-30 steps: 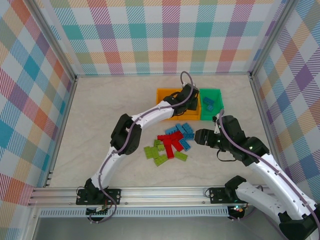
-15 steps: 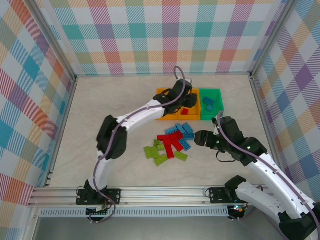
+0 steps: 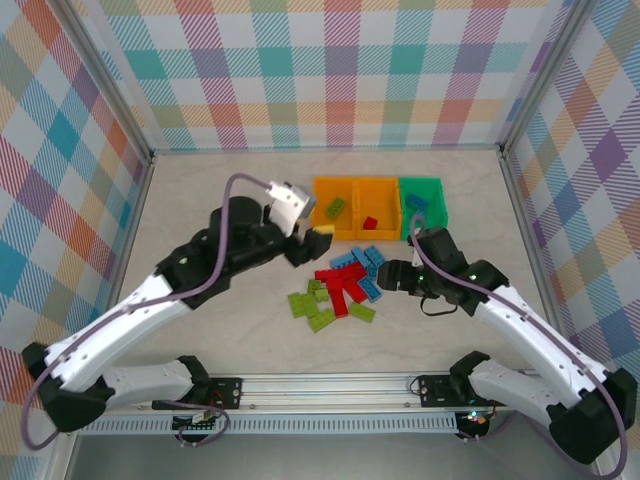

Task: Sort the legos into containers by color

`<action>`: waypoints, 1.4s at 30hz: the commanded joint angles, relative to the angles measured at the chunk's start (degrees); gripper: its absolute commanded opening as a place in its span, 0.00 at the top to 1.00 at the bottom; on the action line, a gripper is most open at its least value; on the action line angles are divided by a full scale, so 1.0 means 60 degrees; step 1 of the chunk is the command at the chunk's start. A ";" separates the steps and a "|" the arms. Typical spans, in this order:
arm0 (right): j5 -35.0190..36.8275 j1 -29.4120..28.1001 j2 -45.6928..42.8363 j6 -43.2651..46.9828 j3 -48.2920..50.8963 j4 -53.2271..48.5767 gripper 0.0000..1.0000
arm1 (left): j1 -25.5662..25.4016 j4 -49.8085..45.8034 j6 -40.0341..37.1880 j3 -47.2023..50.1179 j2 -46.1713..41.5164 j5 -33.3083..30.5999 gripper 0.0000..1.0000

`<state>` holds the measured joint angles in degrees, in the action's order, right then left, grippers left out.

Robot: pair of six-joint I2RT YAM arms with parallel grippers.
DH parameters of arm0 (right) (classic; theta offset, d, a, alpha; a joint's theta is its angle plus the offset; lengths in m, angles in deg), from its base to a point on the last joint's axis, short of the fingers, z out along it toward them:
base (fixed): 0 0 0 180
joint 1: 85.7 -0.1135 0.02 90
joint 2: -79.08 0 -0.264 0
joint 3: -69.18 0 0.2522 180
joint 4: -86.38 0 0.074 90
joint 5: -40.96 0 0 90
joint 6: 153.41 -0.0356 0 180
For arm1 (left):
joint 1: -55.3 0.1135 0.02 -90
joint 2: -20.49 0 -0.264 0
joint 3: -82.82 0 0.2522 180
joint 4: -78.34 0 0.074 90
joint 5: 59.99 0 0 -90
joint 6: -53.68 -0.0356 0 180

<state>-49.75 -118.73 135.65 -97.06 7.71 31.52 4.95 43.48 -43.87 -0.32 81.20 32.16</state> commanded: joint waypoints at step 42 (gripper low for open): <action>-0.0320 -0.2327 0.5359 0.1783 0.0280 0.1494 0.27 | -0.0120 -0.1965 -0.6780 0.4618 -0.3028 0.2725 0.00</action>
<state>-50.74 -131.15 166.82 -90.57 9.46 40.35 4.77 30.50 -83.65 26.63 63.03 47.11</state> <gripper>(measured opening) 0.729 0.997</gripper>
